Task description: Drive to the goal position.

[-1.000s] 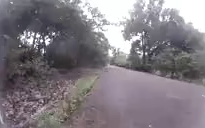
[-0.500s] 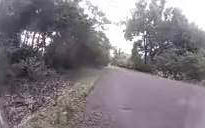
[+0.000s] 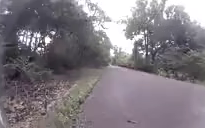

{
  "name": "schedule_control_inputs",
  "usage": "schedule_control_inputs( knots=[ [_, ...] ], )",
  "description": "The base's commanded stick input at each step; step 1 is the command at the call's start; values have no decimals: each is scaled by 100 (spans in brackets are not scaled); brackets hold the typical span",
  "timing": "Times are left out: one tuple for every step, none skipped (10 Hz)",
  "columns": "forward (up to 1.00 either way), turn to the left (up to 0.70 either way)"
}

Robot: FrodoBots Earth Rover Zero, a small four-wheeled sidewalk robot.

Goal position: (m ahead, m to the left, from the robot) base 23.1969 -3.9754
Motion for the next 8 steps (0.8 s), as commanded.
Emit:
schedule_control_inputs(
  knots=[
    [70,-17],
    [70,-35],
    [70,-35],
    [70,-35],
    [70,-35],
    [70,-2],
    [70,0],
    [70,0]
  ],
)
